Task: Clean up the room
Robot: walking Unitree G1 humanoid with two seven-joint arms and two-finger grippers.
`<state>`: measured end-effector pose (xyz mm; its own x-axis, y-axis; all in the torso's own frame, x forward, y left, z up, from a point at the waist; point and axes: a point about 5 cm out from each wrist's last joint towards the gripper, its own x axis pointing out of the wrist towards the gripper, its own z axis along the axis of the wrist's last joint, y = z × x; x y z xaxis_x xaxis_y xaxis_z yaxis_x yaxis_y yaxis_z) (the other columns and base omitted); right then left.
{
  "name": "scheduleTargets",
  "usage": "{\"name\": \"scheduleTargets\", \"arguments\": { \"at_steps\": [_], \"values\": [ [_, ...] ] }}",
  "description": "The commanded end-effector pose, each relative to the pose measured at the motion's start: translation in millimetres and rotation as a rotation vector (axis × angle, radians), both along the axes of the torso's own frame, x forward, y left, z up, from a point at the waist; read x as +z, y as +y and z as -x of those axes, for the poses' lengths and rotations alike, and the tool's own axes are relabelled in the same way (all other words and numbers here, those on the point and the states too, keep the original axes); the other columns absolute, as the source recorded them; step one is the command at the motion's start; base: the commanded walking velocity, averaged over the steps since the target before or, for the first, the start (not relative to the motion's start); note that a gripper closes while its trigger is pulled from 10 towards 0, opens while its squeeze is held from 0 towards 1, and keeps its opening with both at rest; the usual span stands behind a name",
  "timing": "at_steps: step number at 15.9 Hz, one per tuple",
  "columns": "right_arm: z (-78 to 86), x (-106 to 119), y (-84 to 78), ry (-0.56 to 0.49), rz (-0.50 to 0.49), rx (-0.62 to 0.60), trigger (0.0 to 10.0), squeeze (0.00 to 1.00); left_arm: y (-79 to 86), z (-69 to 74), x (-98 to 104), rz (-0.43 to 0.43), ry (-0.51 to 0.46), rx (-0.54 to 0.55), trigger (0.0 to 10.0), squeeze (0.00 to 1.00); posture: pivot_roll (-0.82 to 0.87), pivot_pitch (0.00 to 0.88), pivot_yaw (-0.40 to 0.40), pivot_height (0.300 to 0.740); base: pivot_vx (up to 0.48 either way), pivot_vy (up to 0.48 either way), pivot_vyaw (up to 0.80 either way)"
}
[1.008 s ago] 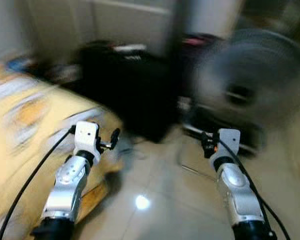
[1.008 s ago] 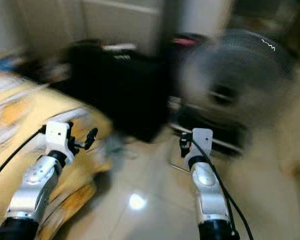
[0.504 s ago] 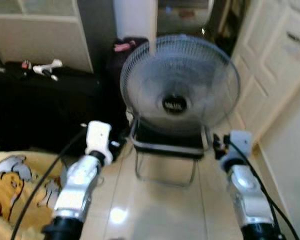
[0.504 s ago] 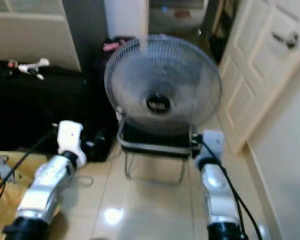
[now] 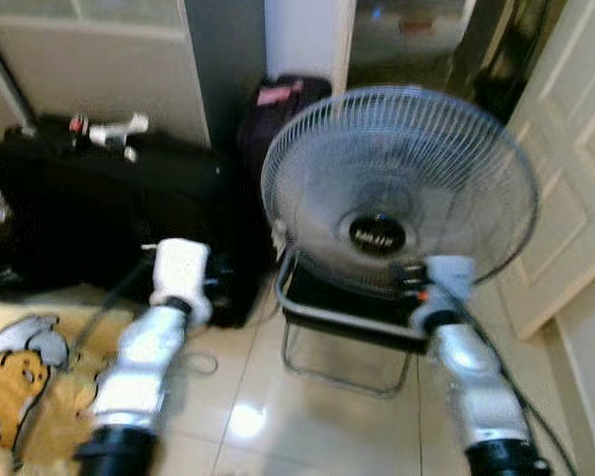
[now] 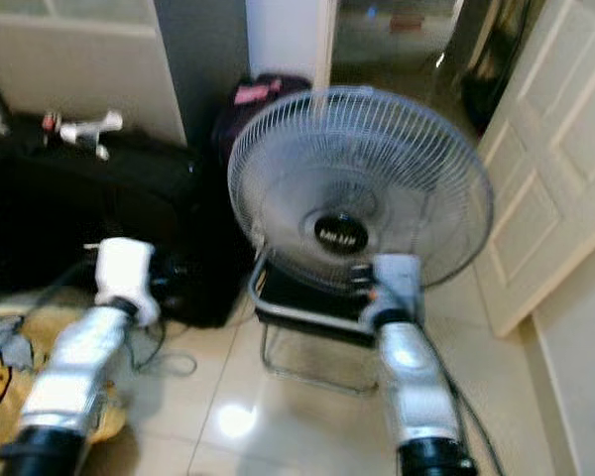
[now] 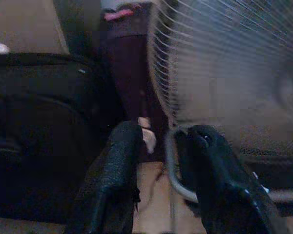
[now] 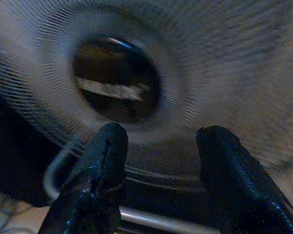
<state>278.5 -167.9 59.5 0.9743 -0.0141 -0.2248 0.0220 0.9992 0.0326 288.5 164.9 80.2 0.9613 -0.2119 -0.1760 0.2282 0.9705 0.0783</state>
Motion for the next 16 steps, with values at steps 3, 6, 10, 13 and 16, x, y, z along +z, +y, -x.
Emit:
{"name": "scheduleTargets", "arguments": {
  "at_steps": [3, 6, 10, 13, 16],
  "values": [
    [3.9, -6.6, -4.8, 0.024, 0.007, -0.047, 10.0, 0.0, 5.0, -1.4, -0.1, -0.016, -0.001, 0.01, 10.0, 0.0, 0.02, 0.0, 0.011, 0.74, 0.0, 0.0, 0.0],
    [9.0, -16.0, -8.5, 0.063, 0.003, -0.115, 10.0, 0.0, 11.4, -2.6, -1.9, -0.032, 0.0, 0.024, 10.0, 0.0, 0.02, 0.0, 0.014, 0.74, 0.0, 0.0, 0.0],
    [9.0, -16.0, -8.5, 0.063, 0.003, -0.115, 10.0, 0.0, 11.4, -2.6, -1.9, -0.032, 0.0, 0.024, 10.0, 0.0, 0.02, 0.0, 0.014, 0.74, 0.0, 0.0, 0.0],
    [9.0, -16.0, -8.5, 0.063, 0.003, -0.115, 10.0, 0.0, 11.4, -2.6, -1.9, -0.032, 0.0, 0.024, 10.0, 0.0, 0.02, 0.0, 0.014, 0.74, 0.0, 0.0, 0.0],
    [10.8, -9.7, -8.6, 0.037, 0.032, -0.109, 10.0, 0.0, 9.7, 0.2, -4.6, -0.021, -0.001, 0.038, 10.0, 0.0, 0.01, 0.0, -0.019, 0.74, 0.0, 0.0, 0.0]
  ]
}}
